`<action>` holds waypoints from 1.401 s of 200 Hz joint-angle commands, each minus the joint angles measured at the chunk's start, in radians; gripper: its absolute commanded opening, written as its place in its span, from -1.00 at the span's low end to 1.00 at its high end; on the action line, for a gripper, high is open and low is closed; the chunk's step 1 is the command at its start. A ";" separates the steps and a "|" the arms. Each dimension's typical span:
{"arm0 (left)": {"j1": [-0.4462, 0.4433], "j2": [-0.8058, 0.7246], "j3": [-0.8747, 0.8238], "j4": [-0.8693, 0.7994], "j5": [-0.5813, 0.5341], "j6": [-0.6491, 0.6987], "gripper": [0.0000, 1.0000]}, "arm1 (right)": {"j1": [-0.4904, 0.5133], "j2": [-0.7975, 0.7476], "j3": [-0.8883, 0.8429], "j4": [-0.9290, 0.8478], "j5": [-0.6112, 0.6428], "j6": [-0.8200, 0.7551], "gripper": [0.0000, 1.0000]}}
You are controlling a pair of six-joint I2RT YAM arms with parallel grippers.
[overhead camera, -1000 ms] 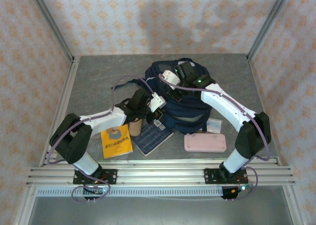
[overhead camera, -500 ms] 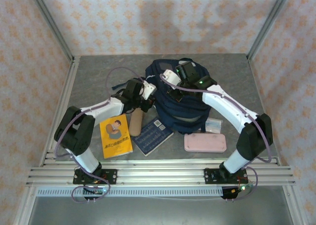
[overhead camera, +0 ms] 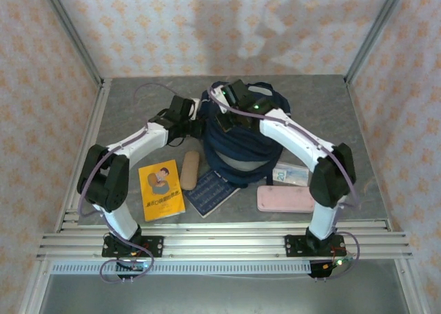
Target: Pack the student bag
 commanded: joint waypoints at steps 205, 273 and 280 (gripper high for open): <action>0.036 -0.149 -0.100 0.203 0.244 -0.604 0.22 | -0.069 0.282 0.448 0.080 -0.218 0.901 -1.00; 0.052 -0.141 -0.094 0.201 0.262 -0.586 -1.00 | -0.140 0.159 0.316 0.034 -0.252 0.669 0.26; 0.054 -0.148 -0.098 0.198 0.264 -0.580 -1.00 | -0.154 0.144 0.295 0.032 -0.261 0.620 0.30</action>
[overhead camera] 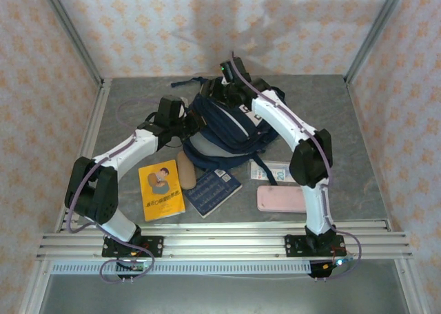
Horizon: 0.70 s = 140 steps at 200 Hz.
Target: Pack the student bag
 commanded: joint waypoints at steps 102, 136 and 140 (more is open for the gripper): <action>0.014 -0.039 0.027 0.040 0.061 0.034 -1.00 | -0.111 -0.138 -0.239 -0.099 -0.273 -0.937 0.73; 0.016 -0.037 0.036 0.020 0.063 0.050 -1.00 | -0.111 -0.095 -0.249 -0.126 -0.270 -0.988 0.73; 0.016 -0.036 0.038 0.018 0.063 0.052 -1.00 | -0.111 -0.092 -0.251 -0.127 -0.279 -0.988 0.73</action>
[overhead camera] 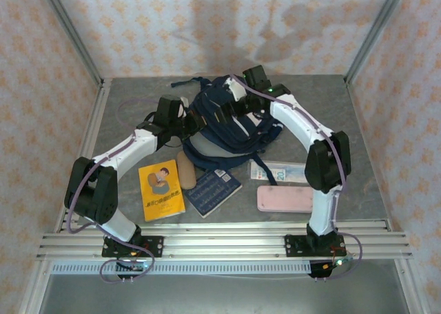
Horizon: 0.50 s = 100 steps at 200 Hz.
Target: Pack the student bag
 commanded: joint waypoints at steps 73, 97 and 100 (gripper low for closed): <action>0.009 -0.008 0.070 -0.012 0.034 0.068 -1.00 | 0.000 0.083 -0.014 -0.036 -0.066 -0.084 -0.55; 0.009 -0.008 0.088 -0.046 0.024 0.091 -1.00 | -0.001 0.043 -0.029 0.006 -0.093 -0.066 -1.00; 0.009 -0.006 0.093 -0.055 0.021 0.094 -0.98 | 0.000 0.034 -0.035 0.020 -0.091 -0.060 -1.00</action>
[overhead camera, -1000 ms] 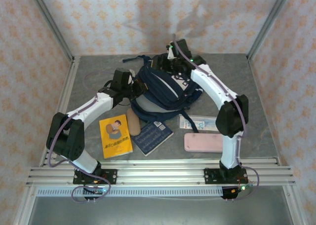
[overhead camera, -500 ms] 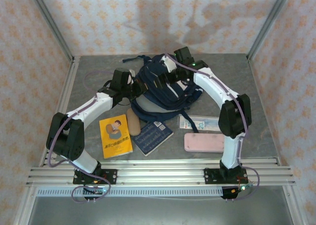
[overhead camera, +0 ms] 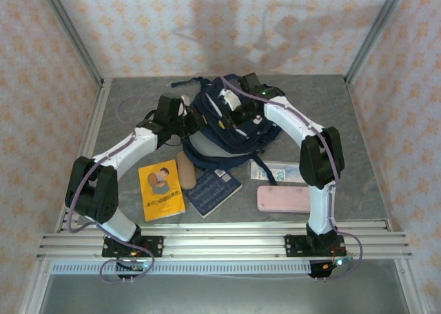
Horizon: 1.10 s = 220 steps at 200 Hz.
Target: Pack the student bag
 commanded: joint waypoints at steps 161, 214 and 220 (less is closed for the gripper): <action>0.026 -0.176 0.154 -0.381 -0.372 0.302 0.00 | -0.091 -0.363 0.110 0.043 0.651 0.192 -1.00; 0.023 -0.204 0.086 -0.462 -0.464 0.257 0.11 | -0.091 -0.445 0.017 0.010 0.647 0.265 -1.00; 0.021 -0.199 0.082 -0.488 -0.488 0.256 0.14 | -0.091 -0.459 -0.012 0.019 0.640 0.279 -1.00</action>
